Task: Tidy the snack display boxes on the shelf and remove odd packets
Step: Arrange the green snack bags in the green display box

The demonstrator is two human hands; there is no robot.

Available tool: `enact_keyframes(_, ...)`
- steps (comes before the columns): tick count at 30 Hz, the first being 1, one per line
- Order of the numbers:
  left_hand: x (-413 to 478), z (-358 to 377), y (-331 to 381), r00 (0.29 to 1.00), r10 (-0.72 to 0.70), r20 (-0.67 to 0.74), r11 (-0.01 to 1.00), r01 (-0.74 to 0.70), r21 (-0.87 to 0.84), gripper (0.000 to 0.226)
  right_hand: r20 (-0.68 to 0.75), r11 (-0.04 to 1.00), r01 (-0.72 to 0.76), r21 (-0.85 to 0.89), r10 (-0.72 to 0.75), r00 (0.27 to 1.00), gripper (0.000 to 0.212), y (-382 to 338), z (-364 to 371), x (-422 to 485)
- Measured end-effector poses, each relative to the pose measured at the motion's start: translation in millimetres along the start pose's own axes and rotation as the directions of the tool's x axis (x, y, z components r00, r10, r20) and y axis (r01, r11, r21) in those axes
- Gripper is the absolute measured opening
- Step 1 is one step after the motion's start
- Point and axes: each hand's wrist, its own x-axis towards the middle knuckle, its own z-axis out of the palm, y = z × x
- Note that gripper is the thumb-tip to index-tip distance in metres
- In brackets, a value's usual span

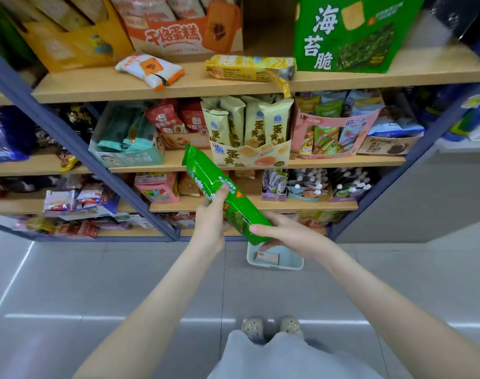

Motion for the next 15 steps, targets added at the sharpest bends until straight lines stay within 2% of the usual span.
enact_keyframes(4,0.1,-0.1,5.1,0.999,0.017,0.034,0.974,-0.009,-0.225,0.018,0.037,0.979,0.057,0.198,-0.065,0.997,0.062,-10.8,-7.2,-1.2)
enact_keyframes(8,4.7,-3.5,2.2,0.998,0.0,0.069,0.913,0.028,-0.408,0.022,-0.085,0.979,0.141,0.144,-0.13,0.988,0.061,-18.0,-4.9,-1.1)
enact_keyframes(11,5.0,-4.1,-5.6,0.997,-0.05,0.059,0.908,0.07,-0.413,0.037,-0.205,0.981,0.178,-0.074,-0.19,0.96,0.066,-21.8,-6.0,-0.7)
enact_keyframes(13,3.1,-4.2,-8.8,0.997,-0.072,0.039,0.934,0.081,-0.349,0.04,-0.233,0.925,0.194,-0.326,-0.278,0.932,0.072,-20.5,-8.6,0.2)
enact_keyframes(15,2.2,-5.4,-9.7,0.995,-0.089,0.055,0.951,0.101,-0.293,0.041,-0.232,0.856,0.211,-0.473,-0.352,0.907,0.079,-17.3,-8.9,1.8)
